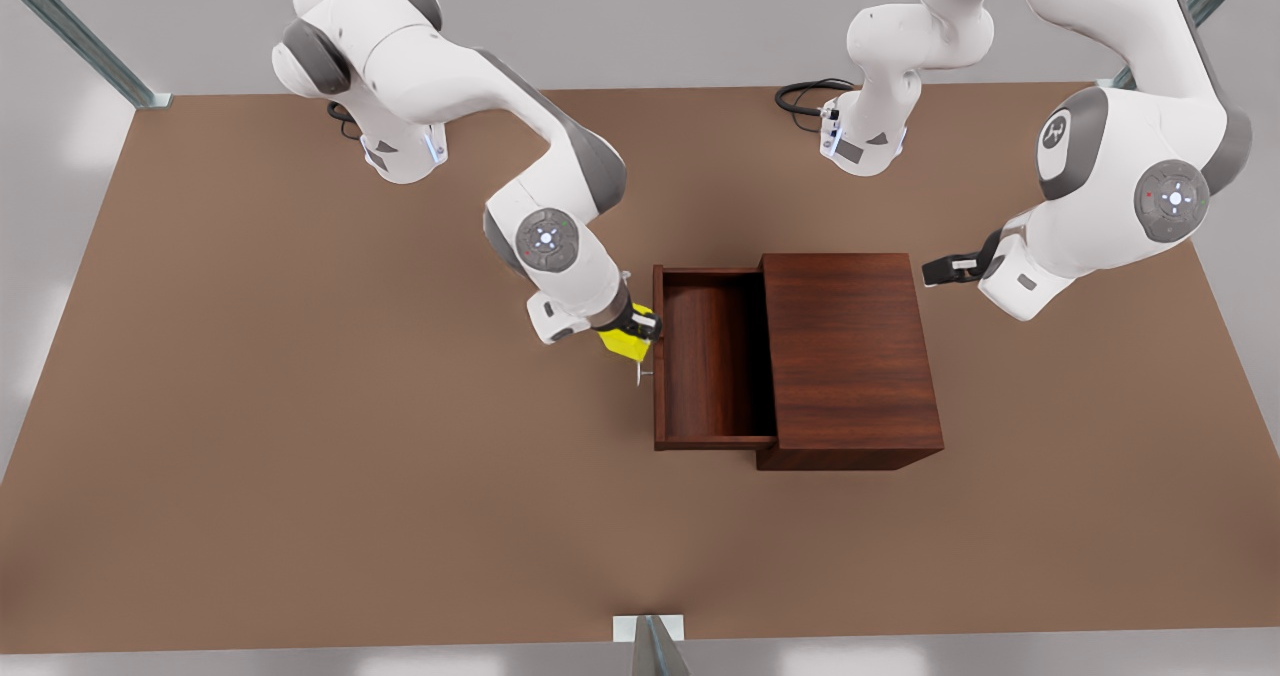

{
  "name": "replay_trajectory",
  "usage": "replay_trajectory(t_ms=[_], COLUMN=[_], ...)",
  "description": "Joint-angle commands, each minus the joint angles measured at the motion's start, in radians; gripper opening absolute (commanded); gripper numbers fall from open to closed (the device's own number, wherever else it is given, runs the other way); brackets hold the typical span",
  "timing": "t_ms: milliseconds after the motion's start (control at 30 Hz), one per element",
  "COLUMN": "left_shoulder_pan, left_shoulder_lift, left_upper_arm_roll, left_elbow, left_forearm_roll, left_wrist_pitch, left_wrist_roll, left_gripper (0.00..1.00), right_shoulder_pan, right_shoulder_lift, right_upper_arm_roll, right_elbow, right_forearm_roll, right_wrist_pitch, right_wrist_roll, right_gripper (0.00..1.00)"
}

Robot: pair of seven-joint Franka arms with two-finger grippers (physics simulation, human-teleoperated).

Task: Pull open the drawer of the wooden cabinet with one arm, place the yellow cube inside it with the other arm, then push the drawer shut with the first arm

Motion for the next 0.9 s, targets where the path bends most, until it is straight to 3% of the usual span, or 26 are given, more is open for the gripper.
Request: replay_trajectory(t_ms=[0, 267, 667, 700, 733, 867], left_shoulder_pan=[0.001, -0.001, -0.001, 0.001, 0.004, 0.002], left_shoulder_lift=[-0.002, -0.002, -0.003, -0.005, -0.005, -0.005], left_upper_arm_roll=[-0.002, -0.008, -0.008, -0.005, -0.002, -0.003], left_elbow=[-0.001, 0.001, -0.001, -0.001, -0.002, -0.002], left_forearm_roll=[0.002, 0.003, 0.003, 0.003, 0.002, 0.003], left_wrist_pitch=[-0.006, -0.006, -0.006, -0.006, -0.015, -0.018], left_wrist_roll=[0.056, 0.039, 0.036, 0.037, 0.036, 0.037], left_gripper=[1.00, 1.00, 1.00, 1.00, 1.00, 1.00], right_shoulder_pan=[0.007, 0.116, 0.129, 0.130, 0.130, 0.144], right_shoulder_lift=[0.048, 0.242, 0.286, 0.292, 0.294, 0.314], right_upper_arm_roll=[0.027, 0.025, 0.010, 0.010, 0.008, -0.007], right_elbow=[0.075, 0.205, 0.267, 0.268, 0.267, 0.267], right_forearm_roll=[-0.008, -0.009, -0.017, -0.017, -0.017, -0.018], right_wrist_pitch=[-0.080, 0.025, 0.141, 0.142, 0.153, 0.162], right_wrist_roll=[0.623, 0.658, 0.838, 0.845, 0.847, 0.855], right_gripper=[0.44, 0.44, 0.46, 0.49, 1.00, 1.00])
